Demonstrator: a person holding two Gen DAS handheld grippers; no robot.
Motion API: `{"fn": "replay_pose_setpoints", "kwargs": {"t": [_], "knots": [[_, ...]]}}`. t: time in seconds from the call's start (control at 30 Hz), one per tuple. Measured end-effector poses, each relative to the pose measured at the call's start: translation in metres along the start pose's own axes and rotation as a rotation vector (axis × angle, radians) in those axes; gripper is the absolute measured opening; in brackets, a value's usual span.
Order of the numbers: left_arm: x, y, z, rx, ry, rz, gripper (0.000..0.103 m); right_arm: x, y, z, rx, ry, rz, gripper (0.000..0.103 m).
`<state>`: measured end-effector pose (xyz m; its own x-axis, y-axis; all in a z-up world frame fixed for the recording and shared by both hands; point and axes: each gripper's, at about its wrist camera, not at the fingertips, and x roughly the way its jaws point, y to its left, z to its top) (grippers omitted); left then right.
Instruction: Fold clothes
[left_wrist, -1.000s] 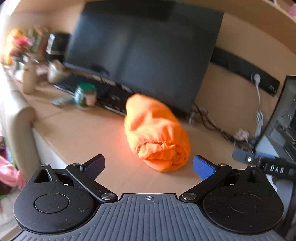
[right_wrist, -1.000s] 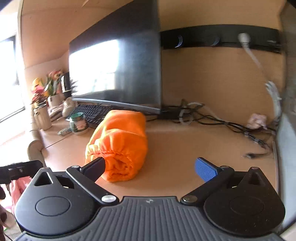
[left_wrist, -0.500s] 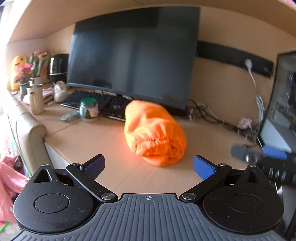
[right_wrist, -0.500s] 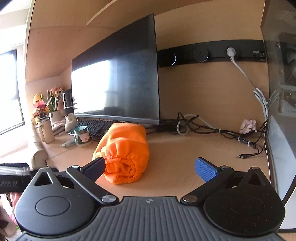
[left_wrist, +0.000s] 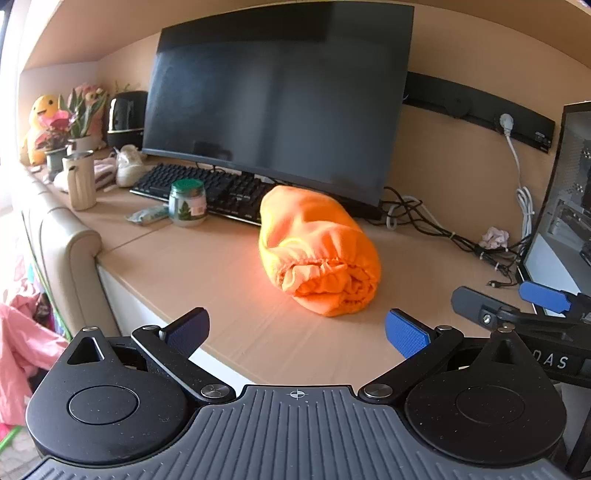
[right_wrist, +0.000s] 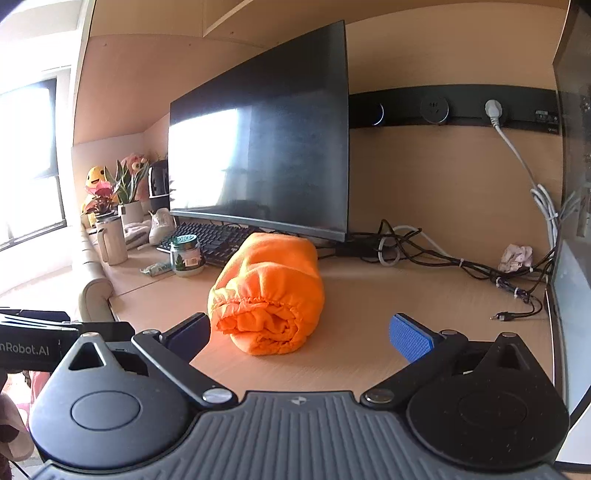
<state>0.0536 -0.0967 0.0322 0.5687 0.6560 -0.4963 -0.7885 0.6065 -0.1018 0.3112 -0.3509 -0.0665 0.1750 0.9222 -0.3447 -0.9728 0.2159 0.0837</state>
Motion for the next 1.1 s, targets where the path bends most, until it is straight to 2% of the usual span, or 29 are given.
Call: {"fn": "replay_pose_setpoints", "kwargs": {"t": [0.43, 1.1], "knots": [[-0.0007, -0.0002, -0.0068, -0.017, 0.025, -0.001, 0.103, -0.0055, -0.0027, -0.0026, 0.011, 0.017, 0.013, 0.103], [-0.0026, 0.0013, -0.0024, -0.006, 0.010, 0.000, 0.103, -0.0072, -0.0028, -0.0035, 0.019, 0.022, 0.024, 0.103]]}}
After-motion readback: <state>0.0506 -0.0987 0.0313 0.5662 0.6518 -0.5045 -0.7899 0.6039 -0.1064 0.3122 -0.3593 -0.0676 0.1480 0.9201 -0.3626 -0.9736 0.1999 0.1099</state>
